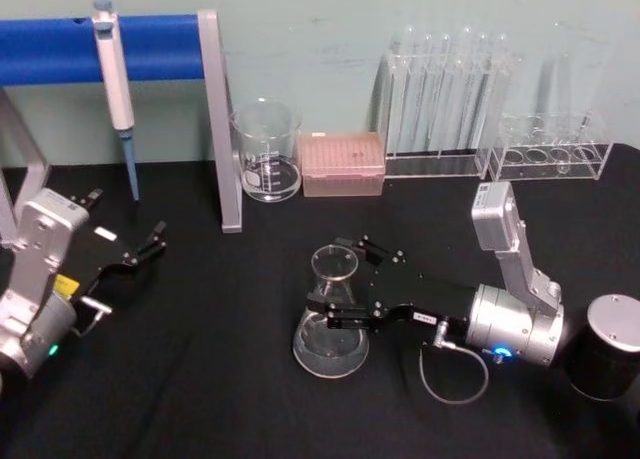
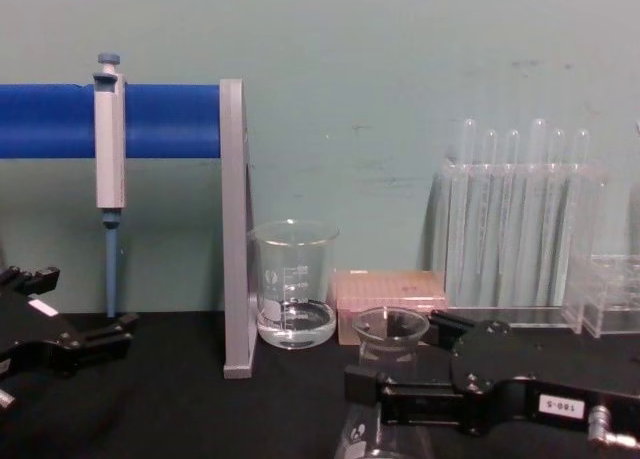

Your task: Grasp the erlenmeyer flask with one hand, shake it three times, then place it back.

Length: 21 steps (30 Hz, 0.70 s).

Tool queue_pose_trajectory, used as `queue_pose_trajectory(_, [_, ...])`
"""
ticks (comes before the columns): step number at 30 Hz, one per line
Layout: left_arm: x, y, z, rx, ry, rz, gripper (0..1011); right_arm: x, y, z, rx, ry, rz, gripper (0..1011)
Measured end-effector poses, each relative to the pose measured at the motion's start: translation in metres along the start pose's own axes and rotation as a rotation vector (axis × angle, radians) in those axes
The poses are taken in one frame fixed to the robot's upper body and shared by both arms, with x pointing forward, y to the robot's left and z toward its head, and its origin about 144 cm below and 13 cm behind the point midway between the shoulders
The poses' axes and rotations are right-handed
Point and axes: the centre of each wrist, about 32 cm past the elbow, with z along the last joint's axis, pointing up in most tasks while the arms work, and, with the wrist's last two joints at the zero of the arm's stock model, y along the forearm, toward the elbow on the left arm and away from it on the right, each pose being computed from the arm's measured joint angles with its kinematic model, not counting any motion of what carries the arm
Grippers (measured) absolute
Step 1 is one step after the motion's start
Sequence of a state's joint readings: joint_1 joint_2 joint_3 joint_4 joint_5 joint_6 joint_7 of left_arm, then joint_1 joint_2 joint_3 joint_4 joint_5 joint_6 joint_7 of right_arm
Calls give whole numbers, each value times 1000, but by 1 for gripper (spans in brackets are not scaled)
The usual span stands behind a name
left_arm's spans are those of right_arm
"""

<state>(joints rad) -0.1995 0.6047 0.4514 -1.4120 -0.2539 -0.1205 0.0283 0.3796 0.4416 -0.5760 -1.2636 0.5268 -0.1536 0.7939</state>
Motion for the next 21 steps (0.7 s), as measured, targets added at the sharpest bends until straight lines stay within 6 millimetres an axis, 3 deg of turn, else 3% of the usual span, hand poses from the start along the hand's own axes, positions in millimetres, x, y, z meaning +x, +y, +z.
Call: queue_pose_trajectory(21, [0,0,0,0,0,0,1001,1,0,0,-1,-8,-5,1000])
